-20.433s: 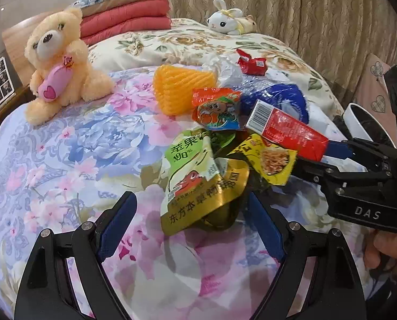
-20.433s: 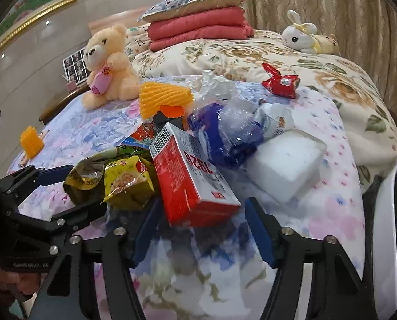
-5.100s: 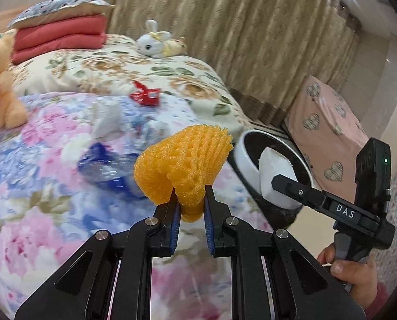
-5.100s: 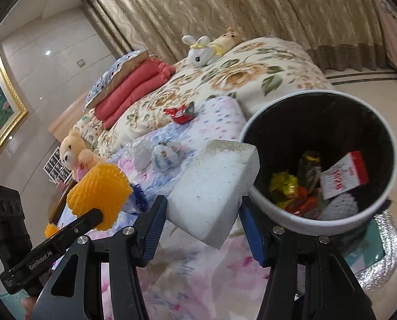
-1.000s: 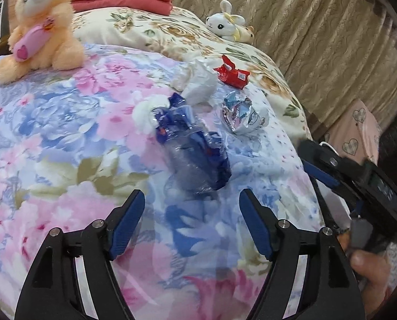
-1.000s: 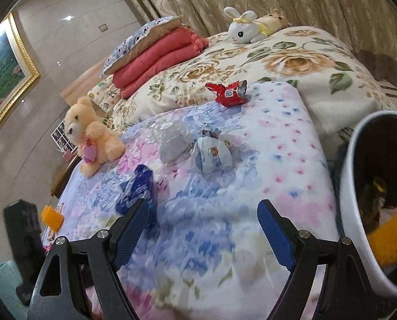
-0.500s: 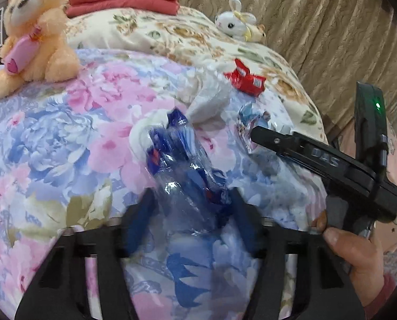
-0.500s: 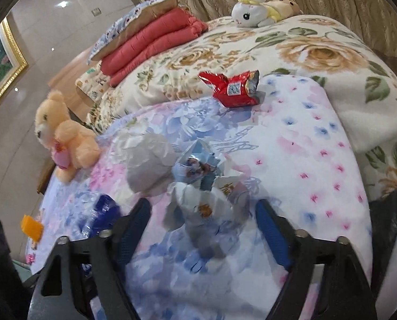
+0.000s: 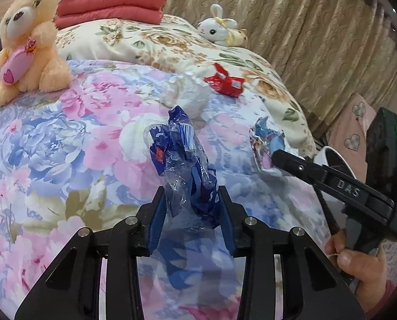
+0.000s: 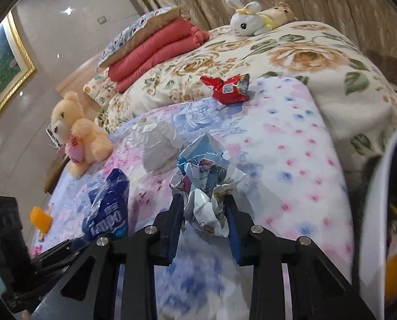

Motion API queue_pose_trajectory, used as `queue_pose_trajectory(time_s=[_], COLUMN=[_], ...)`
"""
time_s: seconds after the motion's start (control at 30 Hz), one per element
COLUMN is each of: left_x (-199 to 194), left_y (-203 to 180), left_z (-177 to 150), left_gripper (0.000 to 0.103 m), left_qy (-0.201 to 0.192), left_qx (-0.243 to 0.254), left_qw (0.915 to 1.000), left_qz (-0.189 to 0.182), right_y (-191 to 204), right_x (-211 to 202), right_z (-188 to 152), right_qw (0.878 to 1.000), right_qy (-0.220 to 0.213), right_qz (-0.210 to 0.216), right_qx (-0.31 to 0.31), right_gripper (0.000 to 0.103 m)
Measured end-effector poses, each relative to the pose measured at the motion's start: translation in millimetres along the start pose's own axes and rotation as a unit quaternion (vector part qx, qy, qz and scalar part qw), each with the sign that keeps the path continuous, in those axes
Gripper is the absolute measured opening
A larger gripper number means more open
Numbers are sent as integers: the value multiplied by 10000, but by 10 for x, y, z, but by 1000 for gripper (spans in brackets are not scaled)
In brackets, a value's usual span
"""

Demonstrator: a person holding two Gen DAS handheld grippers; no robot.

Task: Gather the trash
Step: 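Carry the plastic bag and crumpled paper over the bin and open both tools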

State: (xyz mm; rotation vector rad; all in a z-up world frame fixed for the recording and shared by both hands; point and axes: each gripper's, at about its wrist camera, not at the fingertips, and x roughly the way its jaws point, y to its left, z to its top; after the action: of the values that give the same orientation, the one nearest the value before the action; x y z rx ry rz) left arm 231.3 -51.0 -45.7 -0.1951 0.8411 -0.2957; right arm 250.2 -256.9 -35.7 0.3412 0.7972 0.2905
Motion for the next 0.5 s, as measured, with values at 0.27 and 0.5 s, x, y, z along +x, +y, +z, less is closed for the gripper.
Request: queue_pose_trajectory(time_s=[0.27,0.5], left_x=[-152,-231], left_y=[-380,-744], left_z=[-105,-177], left_gripper=[36,36], left_qy=[14,37], left_qx=[385,723], left_qw=[9987,9954], left_qz=[-345,-628], right_y=[-104,-295], right_x=[-465,-846], right_z=[-158,-294], right_qw=[9995,9978], right_qy=[-265,-462], right_qz=[-73,-230], right_qx=[162,424], right_gripper=[31,31])
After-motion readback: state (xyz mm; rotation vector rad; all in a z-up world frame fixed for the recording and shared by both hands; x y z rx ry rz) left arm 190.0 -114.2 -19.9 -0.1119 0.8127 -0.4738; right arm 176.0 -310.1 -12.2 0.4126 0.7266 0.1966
